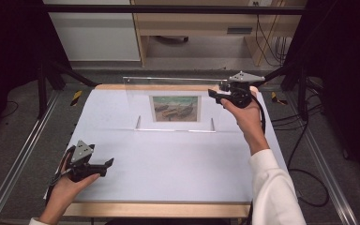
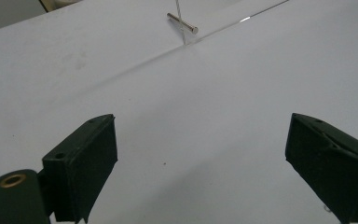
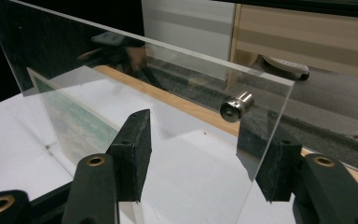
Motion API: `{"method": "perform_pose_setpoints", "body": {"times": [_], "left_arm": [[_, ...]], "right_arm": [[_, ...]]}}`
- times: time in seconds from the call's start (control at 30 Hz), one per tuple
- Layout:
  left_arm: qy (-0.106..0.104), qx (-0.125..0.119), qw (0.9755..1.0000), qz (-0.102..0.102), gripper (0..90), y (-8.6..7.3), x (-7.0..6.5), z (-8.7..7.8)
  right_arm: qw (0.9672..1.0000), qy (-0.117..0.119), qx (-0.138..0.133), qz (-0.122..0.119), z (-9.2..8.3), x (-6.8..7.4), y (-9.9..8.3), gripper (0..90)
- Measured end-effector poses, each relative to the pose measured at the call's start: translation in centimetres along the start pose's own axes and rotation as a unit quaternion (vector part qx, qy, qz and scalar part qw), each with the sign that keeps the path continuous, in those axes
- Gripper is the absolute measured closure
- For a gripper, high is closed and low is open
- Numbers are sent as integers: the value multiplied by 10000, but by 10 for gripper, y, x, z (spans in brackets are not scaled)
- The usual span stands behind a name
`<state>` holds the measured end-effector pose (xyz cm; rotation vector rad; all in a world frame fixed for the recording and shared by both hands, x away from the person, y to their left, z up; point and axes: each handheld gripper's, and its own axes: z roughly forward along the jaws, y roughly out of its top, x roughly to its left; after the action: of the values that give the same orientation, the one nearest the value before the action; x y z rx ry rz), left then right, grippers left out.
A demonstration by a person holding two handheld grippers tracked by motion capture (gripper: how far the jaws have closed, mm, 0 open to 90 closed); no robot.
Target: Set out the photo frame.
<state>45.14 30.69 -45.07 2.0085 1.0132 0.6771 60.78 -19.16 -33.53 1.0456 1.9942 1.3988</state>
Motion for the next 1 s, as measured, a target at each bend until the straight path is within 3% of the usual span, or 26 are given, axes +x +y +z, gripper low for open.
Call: {"method": "perform_pose_setpoints", "body": {"times": [0.3, 1.0], "left_arm": [[-47, 94, 9999, 68, 88, -2, -2, 3], [-58, 144, 9999, 64, 89, -3, -4, 5]], "right_arm": [[9998, 22, -33, 190, 6, -6, 1, 446], [9997, -27, -59, 237, 7, -5, 0, 440]]}}
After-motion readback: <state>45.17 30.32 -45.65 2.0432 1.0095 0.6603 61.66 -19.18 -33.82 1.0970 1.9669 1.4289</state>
